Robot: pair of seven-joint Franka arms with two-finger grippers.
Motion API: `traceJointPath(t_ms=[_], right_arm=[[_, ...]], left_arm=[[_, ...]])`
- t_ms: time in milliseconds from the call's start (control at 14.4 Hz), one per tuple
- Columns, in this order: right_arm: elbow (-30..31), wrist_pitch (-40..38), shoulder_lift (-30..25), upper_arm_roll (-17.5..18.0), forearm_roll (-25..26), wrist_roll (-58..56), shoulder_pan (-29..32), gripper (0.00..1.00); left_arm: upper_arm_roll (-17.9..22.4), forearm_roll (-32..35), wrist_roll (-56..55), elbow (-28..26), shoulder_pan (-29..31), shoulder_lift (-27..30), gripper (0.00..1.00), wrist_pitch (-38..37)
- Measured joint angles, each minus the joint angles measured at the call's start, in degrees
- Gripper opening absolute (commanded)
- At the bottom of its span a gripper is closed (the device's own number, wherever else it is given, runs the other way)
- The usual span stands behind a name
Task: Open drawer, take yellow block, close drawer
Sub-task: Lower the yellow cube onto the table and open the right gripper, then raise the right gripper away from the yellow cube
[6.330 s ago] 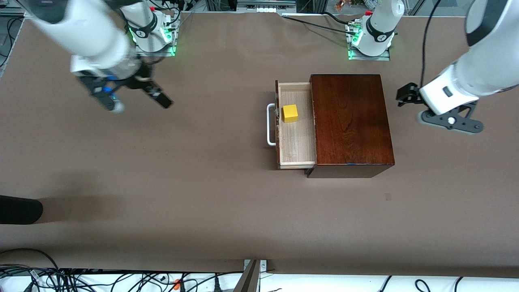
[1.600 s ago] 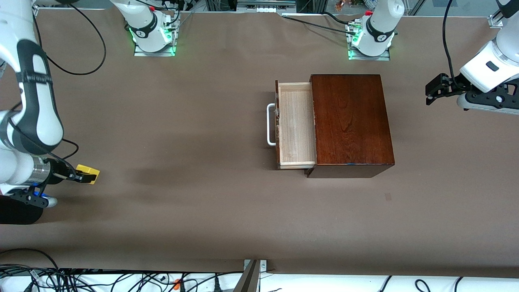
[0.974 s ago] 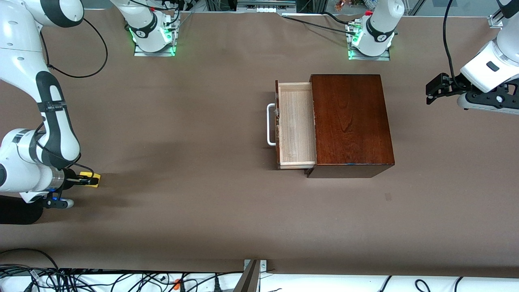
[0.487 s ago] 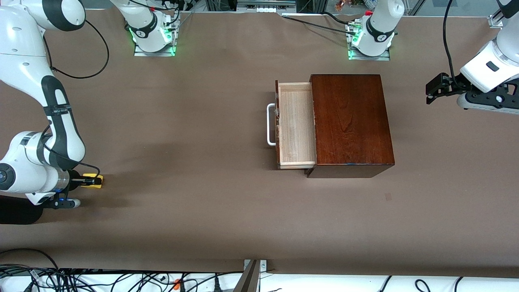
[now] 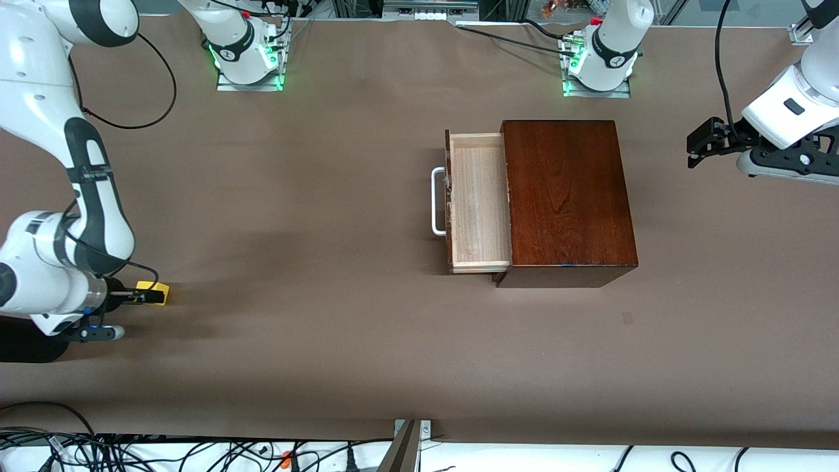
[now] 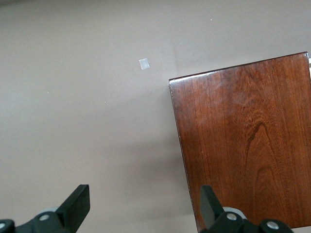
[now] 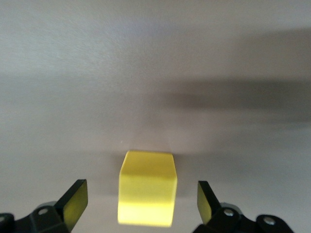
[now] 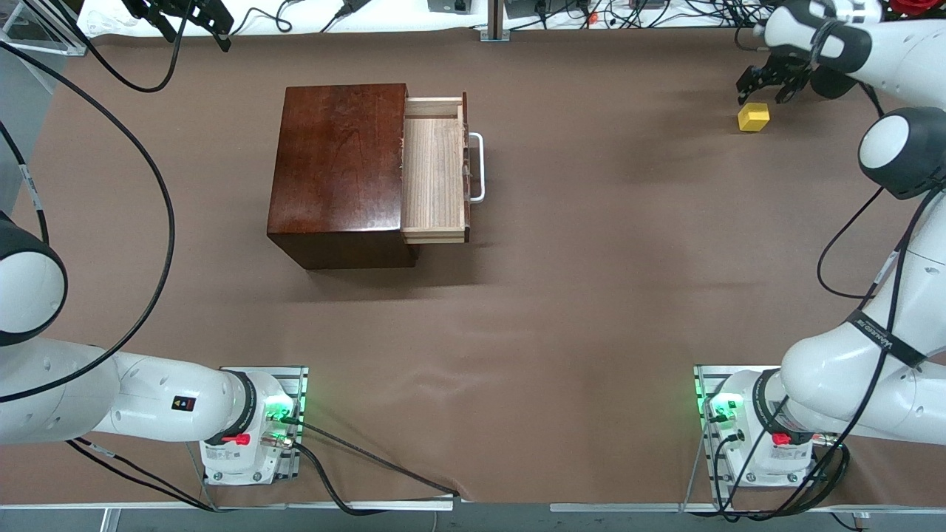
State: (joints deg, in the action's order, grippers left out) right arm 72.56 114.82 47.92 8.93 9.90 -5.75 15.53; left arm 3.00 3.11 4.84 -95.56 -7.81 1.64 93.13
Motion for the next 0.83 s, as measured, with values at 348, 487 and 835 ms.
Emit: traceJointPath(t_ms=[348, 487, 835], right_arm=[[-0.58, -14.29, -11.66, 0.72, -0.01, 0.58, -1.19, 1.00], [-0.51, -19.34, -15.50, 0.86, -0.01, 0.87, -2.37, 1.00], [5.09, -24.28, -23.80, 2.06, -0.67, 1.28, -3.12, 1.00]], left_arm=[[0.06, 0.00, 0.00, 0.04, 0.09, 0.00, 1.00, -0.03], [0.07, 0.00, 0.00, 0.05, 0.10, 0.00, 1.00, -0.08], [0.08, 0.00, 0.00, 0.05, 0.15, -0.01, 1.00, -0.36]])
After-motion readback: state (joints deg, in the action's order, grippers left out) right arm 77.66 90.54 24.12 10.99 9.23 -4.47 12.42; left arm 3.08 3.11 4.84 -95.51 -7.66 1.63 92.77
